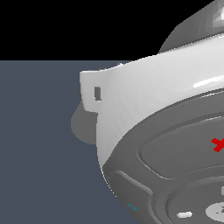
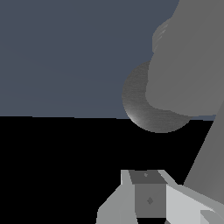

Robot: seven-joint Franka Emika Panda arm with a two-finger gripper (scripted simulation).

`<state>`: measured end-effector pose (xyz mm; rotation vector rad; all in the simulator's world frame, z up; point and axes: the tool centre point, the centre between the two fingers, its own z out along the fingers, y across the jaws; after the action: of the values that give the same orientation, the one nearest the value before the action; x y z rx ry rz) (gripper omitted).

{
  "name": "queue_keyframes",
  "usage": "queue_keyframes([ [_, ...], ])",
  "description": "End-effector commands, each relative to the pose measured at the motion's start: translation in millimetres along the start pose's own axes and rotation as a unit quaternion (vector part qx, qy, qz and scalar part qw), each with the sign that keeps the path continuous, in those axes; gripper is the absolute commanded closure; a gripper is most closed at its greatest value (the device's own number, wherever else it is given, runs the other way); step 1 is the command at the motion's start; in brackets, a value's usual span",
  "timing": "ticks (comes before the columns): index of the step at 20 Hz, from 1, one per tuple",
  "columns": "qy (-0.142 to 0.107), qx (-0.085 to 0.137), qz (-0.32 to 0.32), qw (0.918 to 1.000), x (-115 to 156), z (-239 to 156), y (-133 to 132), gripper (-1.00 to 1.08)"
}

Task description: Turn on the faucet by rotating a designated handle.

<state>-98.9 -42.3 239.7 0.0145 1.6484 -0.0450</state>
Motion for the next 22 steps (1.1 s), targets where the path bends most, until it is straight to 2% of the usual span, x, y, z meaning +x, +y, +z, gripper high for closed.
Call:
queue_keyframes([
  [1,-0.036,-0.038,0.002,0.9986,-38.4,-1.0,42.8,1.08],
  [4,-0.039,-0.04,0.002,0.9984,-43.9,-2.1,50.0,1.08],
  [5,-0.003,-0.02,-0.013,0.9997,-0.8,-4.7,26.3,1.08],
  [22,-0.028,-0.034,-0.003,0.999,-33.5,-6.2,87.8,1.08],
])
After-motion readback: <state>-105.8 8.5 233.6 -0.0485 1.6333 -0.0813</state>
